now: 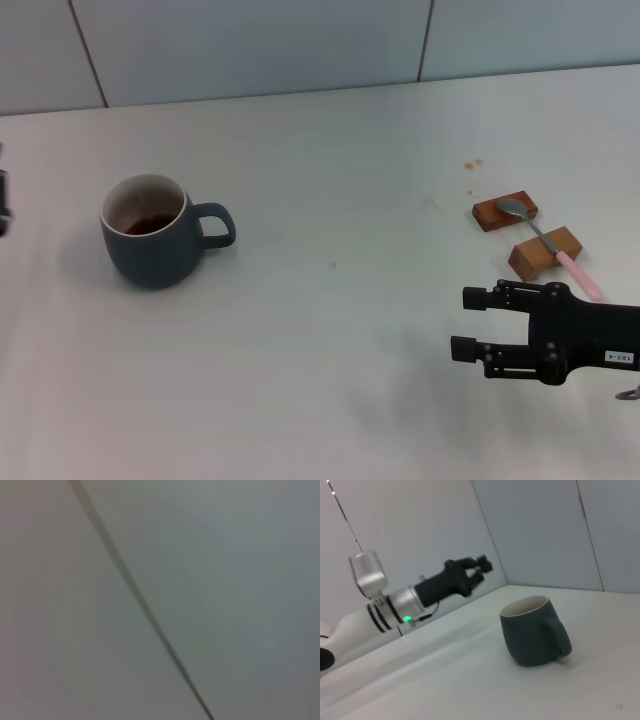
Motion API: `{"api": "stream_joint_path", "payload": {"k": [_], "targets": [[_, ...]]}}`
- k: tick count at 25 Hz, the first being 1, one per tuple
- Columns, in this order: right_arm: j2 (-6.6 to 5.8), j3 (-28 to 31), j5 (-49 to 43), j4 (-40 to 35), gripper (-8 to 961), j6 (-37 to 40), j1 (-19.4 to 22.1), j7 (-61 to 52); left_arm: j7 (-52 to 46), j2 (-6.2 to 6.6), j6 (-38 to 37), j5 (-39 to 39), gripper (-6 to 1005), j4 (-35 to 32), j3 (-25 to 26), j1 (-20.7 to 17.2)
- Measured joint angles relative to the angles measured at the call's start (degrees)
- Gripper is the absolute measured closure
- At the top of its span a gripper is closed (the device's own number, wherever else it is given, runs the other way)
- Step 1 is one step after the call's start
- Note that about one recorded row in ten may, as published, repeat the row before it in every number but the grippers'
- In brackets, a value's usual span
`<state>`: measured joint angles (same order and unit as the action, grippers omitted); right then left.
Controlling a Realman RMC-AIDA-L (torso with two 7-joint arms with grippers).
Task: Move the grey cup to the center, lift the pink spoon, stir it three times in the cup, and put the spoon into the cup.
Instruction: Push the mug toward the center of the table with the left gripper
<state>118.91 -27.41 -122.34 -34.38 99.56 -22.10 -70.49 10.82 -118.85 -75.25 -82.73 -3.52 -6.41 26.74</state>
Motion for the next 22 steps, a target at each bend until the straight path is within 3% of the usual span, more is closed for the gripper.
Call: {"api": "stream_joint_path", "payload": {"k": [7,22], "targets": [[0.0,-0.1,0.0,0.0,196,0.0,-0.2,0.0,23.5,-0.32,10.6,0.2,931,6.4,0.2,3.7],[0.0,-0.2,-0.3,0.0,196,0.0,-0.1,0.0,26.5,-0.32,16.1,-3.4,997,8.2,-0.8,5.4]]}}
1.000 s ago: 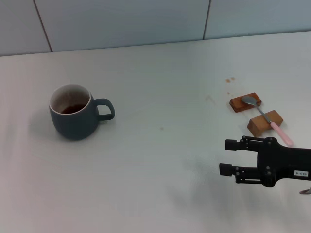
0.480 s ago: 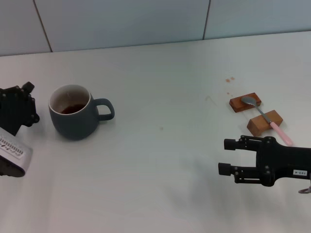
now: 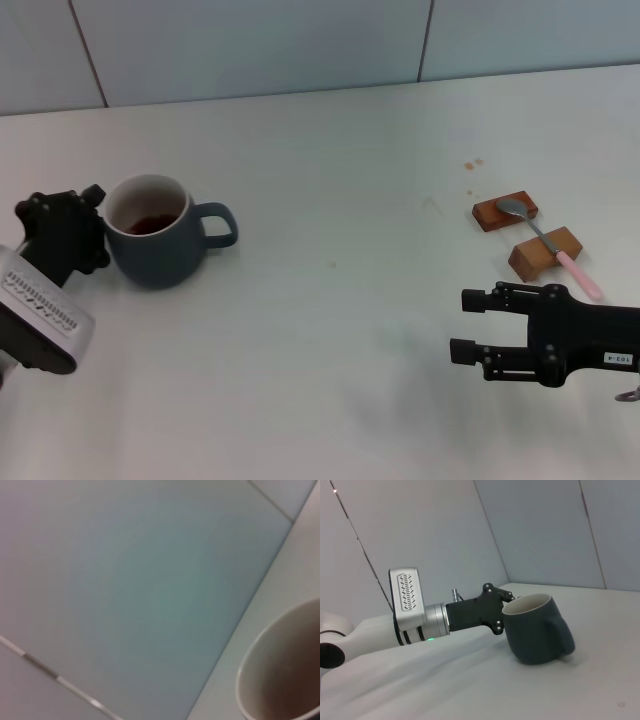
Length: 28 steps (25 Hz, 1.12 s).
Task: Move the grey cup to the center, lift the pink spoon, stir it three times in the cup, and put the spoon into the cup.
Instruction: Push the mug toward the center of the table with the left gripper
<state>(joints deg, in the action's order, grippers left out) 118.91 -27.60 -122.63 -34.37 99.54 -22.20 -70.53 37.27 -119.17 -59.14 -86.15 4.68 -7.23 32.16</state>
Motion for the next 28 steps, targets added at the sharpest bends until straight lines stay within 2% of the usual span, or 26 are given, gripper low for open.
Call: {"api": "stream_joint_path", "payload": {"k": [10,16,24,28], "targets": [[0.0,0.0,-0.2,0.0,195,-0.1,0.1,0.0,0.1,0.0,-0.5,-0.9,984,3.3,-6.7,1.8],[0.0,-0.1,-0.2,0.2,195,-0.1,-0.1,-0.1,0.1,-0.01,-0.6,-8.3,976,7.3,-6.6,3.2],[0.0,-0.1,-0.2,0.3,195,-0.1,-0.3,-0.3,0.2,-0.01,-0.6,-11.2,966,11.8,-6.3,4.6],[0.0,0.2,0.2,0.7,195,0.0,-0.1,-0.3,-0.1,0.0,-2.2,-13.3,960,13.3,-3.4,3.7]]}}
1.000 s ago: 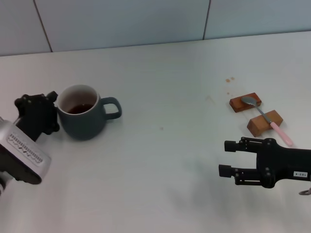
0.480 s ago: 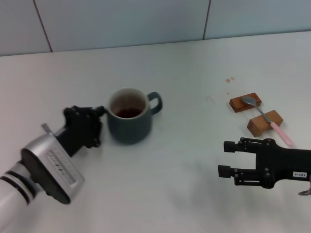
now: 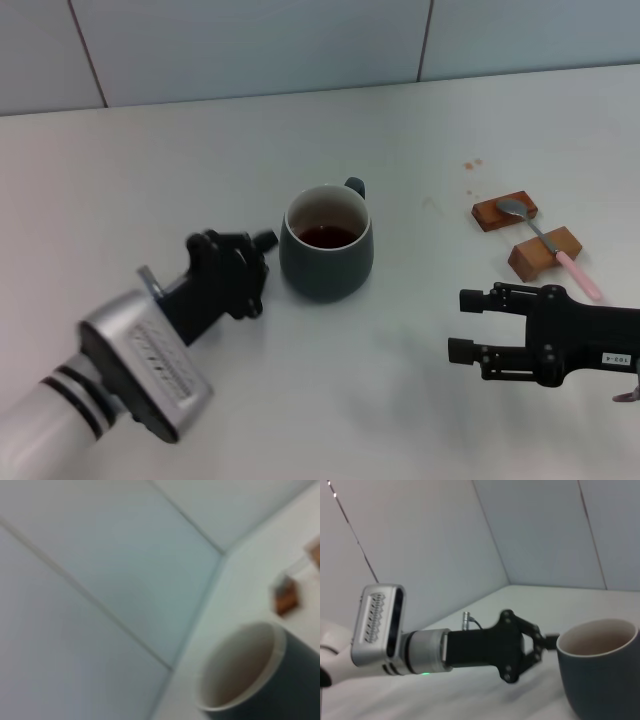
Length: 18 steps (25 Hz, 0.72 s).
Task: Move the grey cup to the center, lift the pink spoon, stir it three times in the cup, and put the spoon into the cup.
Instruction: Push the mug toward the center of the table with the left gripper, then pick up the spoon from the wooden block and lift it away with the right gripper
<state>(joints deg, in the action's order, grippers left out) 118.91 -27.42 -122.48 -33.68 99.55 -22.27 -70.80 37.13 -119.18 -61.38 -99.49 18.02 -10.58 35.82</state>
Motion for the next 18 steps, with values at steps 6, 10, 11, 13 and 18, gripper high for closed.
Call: {"api": "stream_joint_path", "payload": {"k": [6,10,11,13,18], "targets": [[-0.01,4.9,0.9,2.2,195,-0.1,0.4,0.1,-18.8,0.79,-13.5,-2.2,952,-4.1,2.7,-4.2],[-0.13,12.9,2.4,4.7,196,2.3,1.1,-0.1,-44.3,0.71,-21.4,-9.9,947,-14.0,2.3,-5.9],[-0.25,15.1,3.4,5.6,196,3.5,1.6,-0.4,-49.8,0.76,-22.7,-11.9,946,-15.9,2.2,-6.1],[-0.48,19.0,6.4,7.2,196,5.8,3.2,-1.5,-59.6,0.85,-24.3,-14.4,943,-19.5,1.8,-6.2],[-1.2,26.1,17.2,12.4,196,8.7,8.1,-10.7,-72.1,0.62,-24.9,-18.0,918,-26.9,-4.9,-5.3]]}}
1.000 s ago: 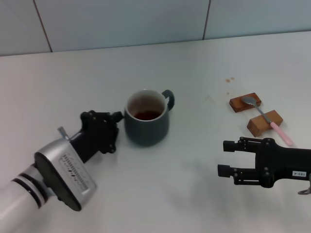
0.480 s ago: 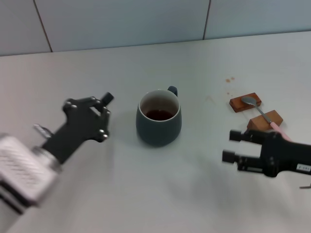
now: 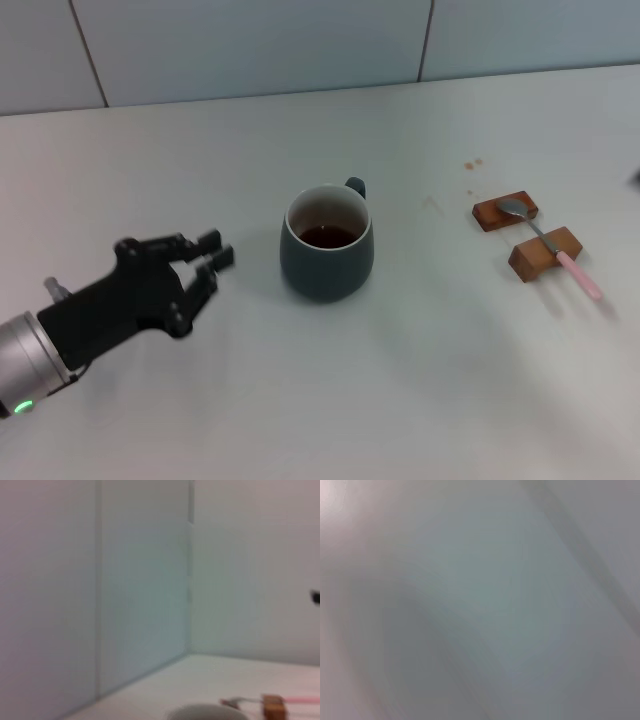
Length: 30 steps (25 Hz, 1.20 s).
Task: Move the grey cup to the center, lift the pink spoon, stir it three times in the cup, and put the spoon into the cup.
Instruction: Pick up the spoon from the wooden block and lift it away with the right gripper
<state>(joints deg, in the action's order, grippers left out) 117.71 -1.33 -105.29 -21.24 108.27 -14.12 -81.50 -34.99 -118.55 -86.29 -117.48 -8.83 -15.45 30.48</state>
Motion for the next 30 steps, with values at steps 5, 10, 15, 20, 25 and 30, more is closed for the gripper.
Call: {"api": "stream_joint_path", "payload": {"k": [5,10,15,20,25,30], "targets": [[-0.86,4.5,4.1,5.7,196,-4.7,4.2,-16.9,-3.9,-0.23,1.0,-0.2,821,-3.8,-6.3,0.6],[-0.38,4.5,3.5,6.6,196,-10.9,6.5,-25.8,-6.2,-0.25,1.2,-0.2,723,-5.8,-8.2,0.8],[-0.25,4.3,2.4,8.8,196,-15.2,7.4,-29.9,-6.3,-0.23,1.3,-0.2,526,-6.0,-8.9,0.8],[-0.16,4.3,0.4,10.2,196,-19.2,7.5,-33.4,-6.4,-0.2,0.9,-0.3,348,-6.0,-9.2,0.8],[0.11,4.4,-0.2,11.2,195,-21.7,6.9,-33.8,-6.4,-0.18,1.2,-0.3,198,-6.1,-9.3,0.8],[0.54,4.4,-0.8,11.8,195,-23.2,6.0,-33.9,-6.3,-0.18,1.3,-0.2,198,-6.1,-9.3,0.8]]}}
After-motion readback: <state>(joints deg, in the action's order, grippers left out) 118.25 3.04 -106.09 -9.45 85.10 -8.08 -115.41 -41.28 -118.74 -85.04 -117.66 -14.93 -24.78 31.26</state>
